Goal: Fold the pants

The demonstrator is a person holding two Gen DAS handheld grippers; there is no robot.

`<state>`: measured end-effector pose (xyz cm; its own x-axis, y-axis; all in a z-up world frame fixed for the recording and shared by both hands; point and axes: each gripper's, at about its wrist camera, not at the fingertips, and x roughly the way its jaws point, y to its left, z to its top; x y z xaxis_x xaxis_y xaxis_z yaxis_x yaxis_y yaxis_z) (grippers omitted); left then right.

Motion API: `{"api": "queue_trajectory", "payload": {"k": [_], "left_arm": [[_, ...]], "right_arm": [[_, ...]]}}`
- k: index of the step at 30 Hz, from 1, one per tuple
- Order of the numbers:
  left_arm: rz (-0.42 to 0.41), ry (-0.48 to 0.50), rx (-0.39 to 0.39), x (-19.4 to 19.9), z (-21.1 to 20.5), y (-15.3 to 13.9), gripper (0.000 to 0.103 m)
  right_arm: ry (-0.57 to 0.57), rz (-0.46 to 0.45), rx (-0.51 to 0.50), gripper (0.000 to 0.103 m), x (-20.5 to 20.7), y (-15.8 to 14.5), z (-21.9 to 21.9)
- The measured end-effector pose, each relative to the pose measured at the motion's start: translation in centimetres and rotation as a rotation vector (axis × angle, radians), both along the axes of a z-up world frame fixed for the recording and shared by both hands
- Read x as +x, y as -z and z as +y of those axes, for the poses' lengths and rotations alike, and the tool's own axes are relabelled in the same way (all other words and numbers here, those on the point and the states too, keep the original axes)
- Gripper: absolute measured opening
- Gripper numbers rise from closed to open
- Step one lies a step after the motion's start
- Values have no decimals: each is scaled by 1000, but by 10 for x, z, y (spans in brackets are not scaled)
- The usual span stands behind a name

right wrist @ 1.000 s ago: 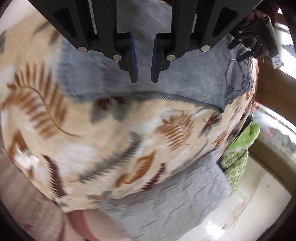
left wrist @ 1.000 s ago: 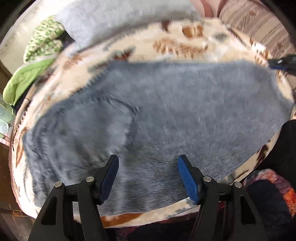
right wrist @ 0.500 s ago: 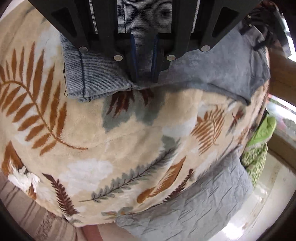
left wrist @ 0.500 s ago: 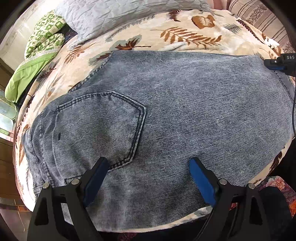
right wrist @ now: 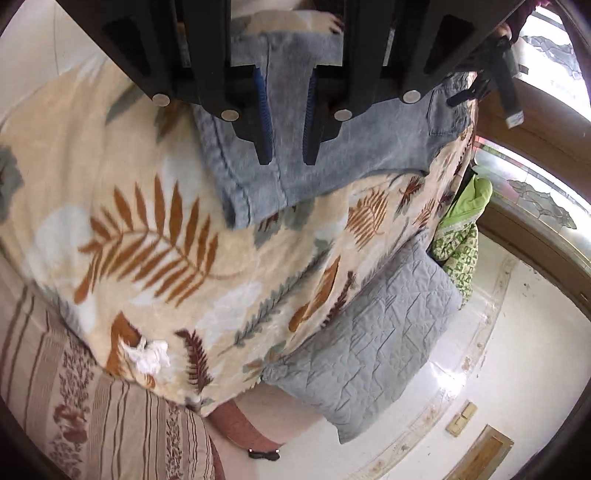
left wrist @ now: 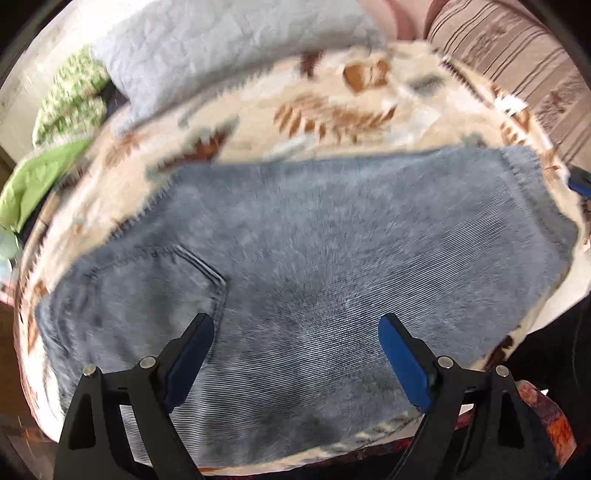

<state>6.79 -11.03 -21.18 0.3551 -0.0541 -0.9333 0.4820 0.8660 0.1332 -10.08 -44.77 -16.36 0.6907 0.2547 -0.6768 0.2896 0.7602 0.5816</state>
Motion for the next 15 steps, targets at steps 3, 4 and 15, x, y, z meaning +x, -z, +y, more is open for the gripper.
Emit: {"api": "queue_trajectory", "payload": {"k": [3, 4, 15], "left_arm": [[86, -48, 5, 5, 0, 20, 91], [83, -63, -8, 7, 2, 22, 95], [63, -62, -26, -4, 4, 8, 99]], "right_arm": [[-10, 59, 28, 20, 1, 16, 15], [-13, 82, 16, 20, 1, 23, 22], [33, 27, 165, 21, -46, 27, 16]]}}
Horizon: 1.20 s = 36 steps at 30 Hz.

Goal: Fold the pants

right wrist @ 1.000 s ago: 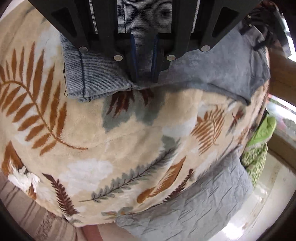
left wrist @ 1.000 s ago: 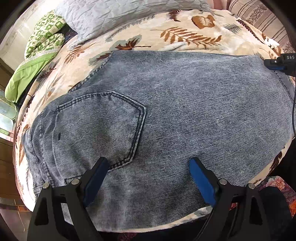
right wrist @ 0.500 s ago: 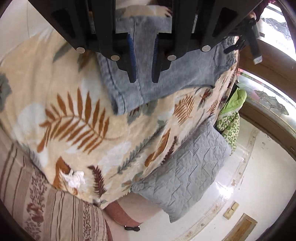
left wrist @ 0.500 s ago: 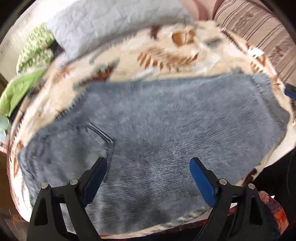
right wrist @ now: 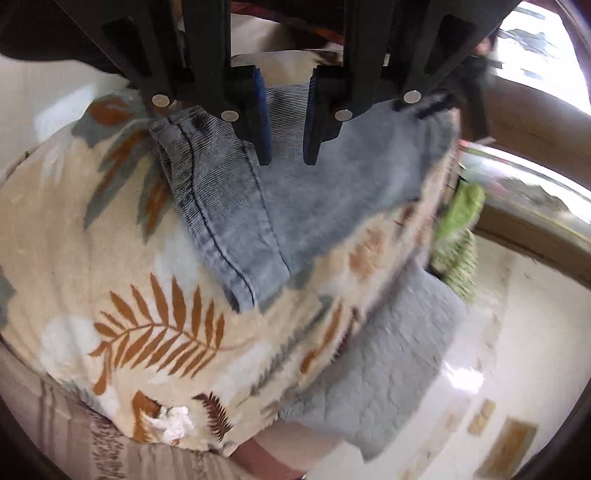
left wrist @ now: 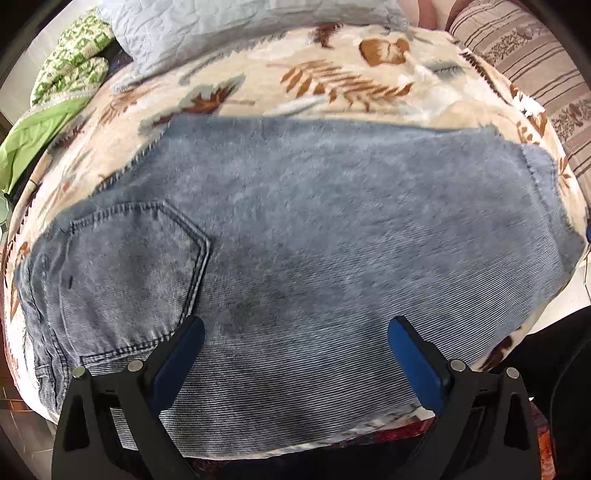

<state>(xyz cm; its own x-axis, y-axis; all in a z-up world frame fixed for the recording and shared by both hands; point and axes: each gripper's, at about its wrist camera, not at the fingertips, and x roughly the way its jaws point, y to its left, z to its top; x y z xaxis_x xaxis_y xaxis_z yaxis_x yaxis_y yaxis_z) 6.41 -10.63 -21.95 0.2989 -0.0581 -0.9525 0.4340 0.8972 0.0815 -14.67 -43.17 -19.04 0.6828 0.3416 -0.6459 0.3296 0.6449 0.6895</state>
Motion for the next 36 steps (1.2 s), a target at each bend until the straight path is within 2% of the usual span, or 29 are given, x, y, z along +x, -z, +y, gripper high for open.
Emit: {"api": "queue_trajectory", "payload": {"k": [1, 2, 4, 5, 6, 9, 13, 17, 20, 22, 27, 31, 36], "left_arm": [[-15, 6, -7, 0, -3, -5, 99], [-30, 11, -13, 1, -7, -8, 99], [-52, 20, -15, 4, -16, -15, 99], [-55, 25, -14, 8, -19, -16, 99], [-58, 28, -13, 10, -24, -18, 99], [-75, 30, -10, 17, -40, -21, 99], [-58, 38, -22, 27, -60, -16, 99], [-13, 36, -25, 32, -67, 2, 99], [29, 37, -11, 32, -68, 18, 99], [6, 46, -19, 30, -68, 20, 100], [7, 64, -14, 32, -72, 16, 100], [7, 60, -18, 32, -70, 14, 99], [16, 50, -22, 30, -65, 14, 99]], "right_arm": [[28, -30, 54, 22, -10, -1, -5], [50, -49, 99, 28, -17, -2, -9], [104, -63, 155, 53, -33, -2, -13], [137, -63, 168, 70, -39, -3, -14], [170, -68, 183, 73, -45, -3, -13], [180, -70, 222, 73, -52, 1, -9], [194, 4, 238, 72, -46, 19, -4], [242, 50, 290, 73, -43, 43, -1], [286, 68, 292, 73, -41, 56, -1], [316, 57, 295, 72, -42, 62, -2], [364, -40, 332, 73, -44, 70, -7], [411, -86, 420, 73, -48, 83, -12], [391, -75, 358, 74, -43, 78, -8]]}}
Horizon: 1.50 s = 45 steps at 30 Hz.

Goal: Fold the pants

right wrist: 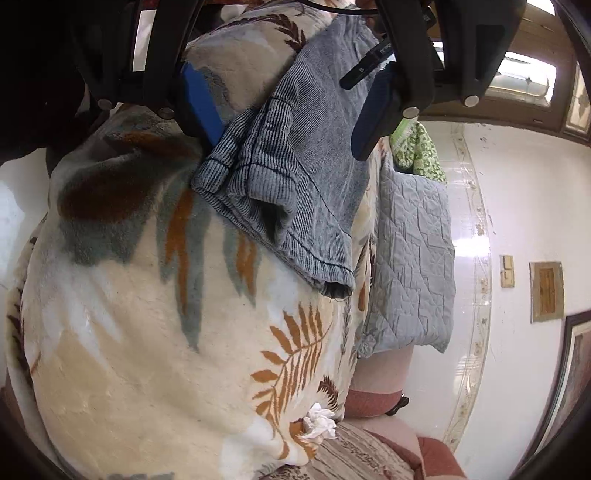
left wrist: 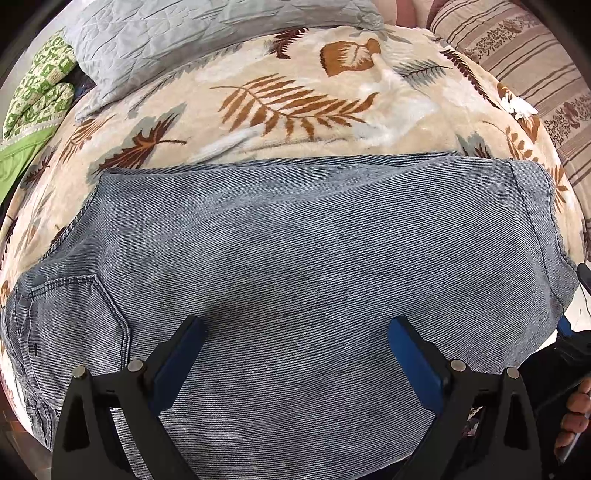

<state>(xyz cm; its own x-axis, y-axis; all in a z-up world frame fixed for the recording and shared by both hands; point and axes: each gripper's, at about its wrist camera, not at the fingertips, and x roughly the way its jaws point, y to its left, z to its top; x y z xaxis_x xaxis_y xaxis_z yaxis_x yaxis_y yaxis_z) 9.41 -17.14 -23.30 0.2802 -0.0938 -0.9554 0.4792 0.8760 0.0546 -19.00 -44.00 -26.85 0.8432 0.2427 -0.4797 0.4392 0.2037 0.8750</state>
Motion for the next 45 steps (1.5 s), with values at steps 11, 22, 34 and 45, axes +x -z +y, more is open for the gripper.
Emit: {"api": "queue_trajectory", "payload": {"k": [11, 22, 34, 45], "left_arm": [[-1, -5, 7, 4, 3, -1, 99], [13, -24, 49, 8, 17, 5, 99], [-21, -70, -59, 19, 63, -32, 100], [-162, -240, -68, 19, 177, -72, 100]], "right_arm": [[11, -31, 1, 53, -1, 3, -1], [-7, -41, -158, 22, 4, -21, 4], [-229, -151, -412, 22, 64, -115, 71], [-622, -92, -393, 29, 137, -91, 205]]}}
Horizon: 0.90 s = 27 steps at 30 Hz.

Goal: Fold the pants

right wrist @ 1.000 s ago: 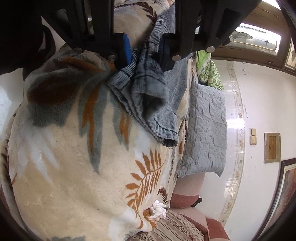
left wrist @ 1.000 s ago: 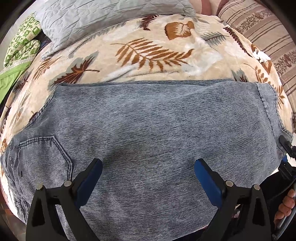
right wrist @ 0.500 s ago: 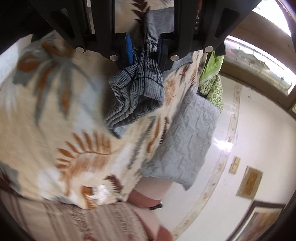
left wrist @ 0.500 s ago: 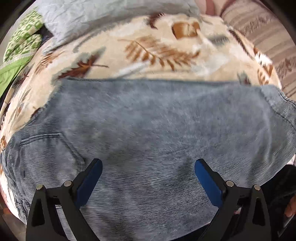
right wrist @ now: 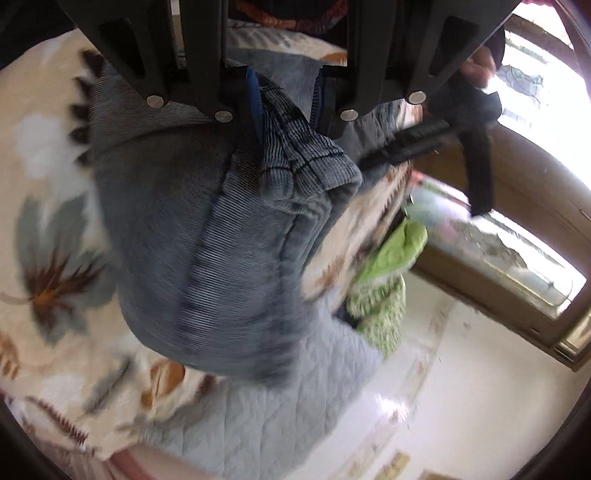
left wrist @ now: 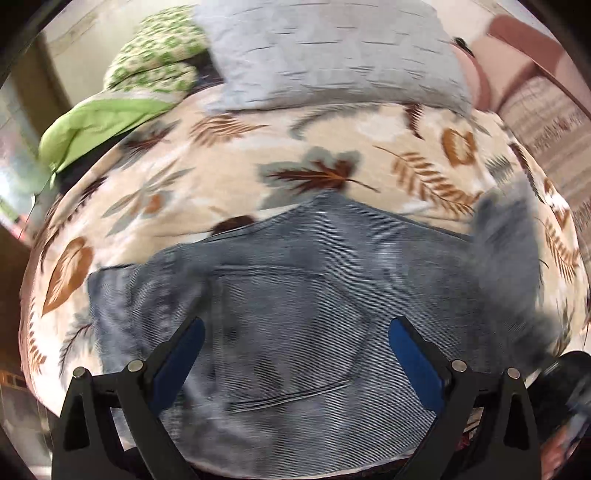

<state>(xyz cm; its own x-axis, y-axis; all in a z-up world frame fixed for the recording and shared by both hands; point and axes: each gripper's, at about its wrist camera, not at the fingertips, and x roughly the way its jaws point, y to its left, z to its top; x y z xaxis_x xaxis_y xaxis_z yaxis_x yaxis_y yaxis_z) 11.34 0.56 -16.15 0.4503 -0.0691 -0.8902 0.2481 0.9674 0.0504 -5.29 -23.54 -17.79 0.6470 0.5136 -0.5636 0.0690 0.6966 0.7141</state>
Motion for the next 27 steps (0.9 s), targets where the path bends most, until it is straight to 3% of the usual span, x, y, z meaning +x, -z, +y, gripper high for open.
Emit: {"api": "queue_trajectory", "payload": {"k": [1, 3, 4, 6, 8, 12, 15, 20, 23, 27], "left_arm": [[4, -14, -7, 0, 7, 1, 100], [13, -29, -9, 0, 16, 2, 100], [17, -33, -6, -1, 19, 4, 100], [27, -36, -5, -3, 21, 7, 100], [32, -23, -11, -5, 16, 8, 100], [16, 49, -9, -16, -11, 7, 100], [9, 131, 19, -28, -41, 12, 100], [10, 213, 125, -44, -85, 33, 100], [81, 216, 204, -42, -94, 61, 100], [137, 172, 124, -34, -83, 70, 101]], "right_arm": [[-41, 56, -7, 31, 8, 12, 12], [-106, 176, -25, 53, 18, 35, 31], [-127, 206, -17, 53, 18, 44, 37], [-136, 158, -46, 64, 15, 39, 41], [-174, 141, -21, 69, 11, 32, 38], [-197, 80, 58, 70, -2, 15, 13], [-85, 35, 81, 70, -13, 6, -23], [45, 45, 136, 70, 7, 15, -62], [60, 65, 182, 70, 34, 28, -68], [85, 149, 203, 70, 75, 59, -65]]}}
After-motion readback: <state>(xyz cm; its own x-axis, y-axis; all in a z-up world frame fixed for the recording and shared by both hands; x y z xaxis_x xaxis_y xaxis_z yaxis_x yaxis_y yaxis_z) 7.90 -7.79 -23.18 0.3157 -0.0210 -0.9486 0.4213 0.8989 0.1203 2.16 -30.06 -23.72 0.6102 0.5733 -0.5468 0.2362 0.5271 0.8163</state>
